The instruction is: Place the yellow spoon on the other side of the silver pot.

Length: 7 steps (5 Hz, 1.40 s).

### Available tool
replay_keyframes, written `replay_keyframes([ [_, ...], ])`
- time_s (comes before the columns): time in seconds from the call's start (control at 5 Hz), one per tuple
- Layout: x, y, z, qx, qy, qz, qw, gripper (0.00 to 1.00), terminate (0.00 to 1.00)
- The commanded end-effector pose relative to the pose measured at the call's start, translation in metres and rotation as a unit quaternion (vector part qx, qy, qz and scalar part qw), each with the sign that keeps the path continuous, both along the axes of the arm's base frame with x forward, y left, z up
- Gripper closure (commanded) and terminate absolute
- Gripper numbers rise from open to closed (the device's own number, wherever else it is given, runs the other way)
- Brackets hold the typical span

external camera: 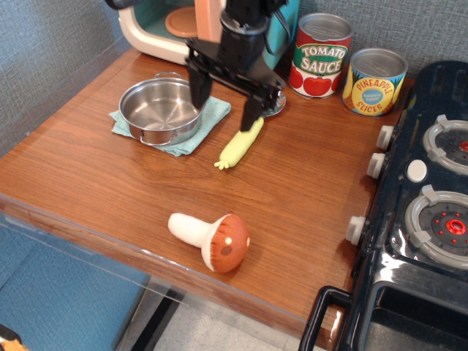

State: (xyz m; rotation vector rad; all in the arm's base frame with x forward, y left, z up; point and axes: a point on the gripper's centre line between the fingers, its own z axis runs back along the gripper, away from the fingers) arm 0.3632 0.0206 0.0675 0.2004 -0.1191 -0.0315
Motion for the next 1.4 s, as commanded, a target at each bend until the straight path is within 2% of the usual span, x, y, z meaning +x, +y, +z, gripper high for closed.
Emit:
replay_keyframes([
  [0.0, 0.012, -0.003, -0.024, -0.056, -0.001, 0.006, 0.9984, 0.0, 0.0],
  [0.4, 0.015, 0.008, -0.05, -0.061, 0.015, 0.008, 0.998, 0.0, 0.0],
  [0.6, 0.015, 0.008, -0.043, -0.069, -0.003, -0.016, 0.9975, 1.0, 0.0],
  [0.8, 0.011, 0.004, -0.025, -0.063, -0.021, -0.041, 0.997, 1.0, 0.0],
  [1.0, -0.001, 0.014, 0.019, -0.09, -0.079, -0.049, 0.9916, 1.0, 0.0],
  [1.2, -0.015, 0.057, 0.045, -0.098, -0.094, -0.011, 0.9907, 1.0, 0.0],
])
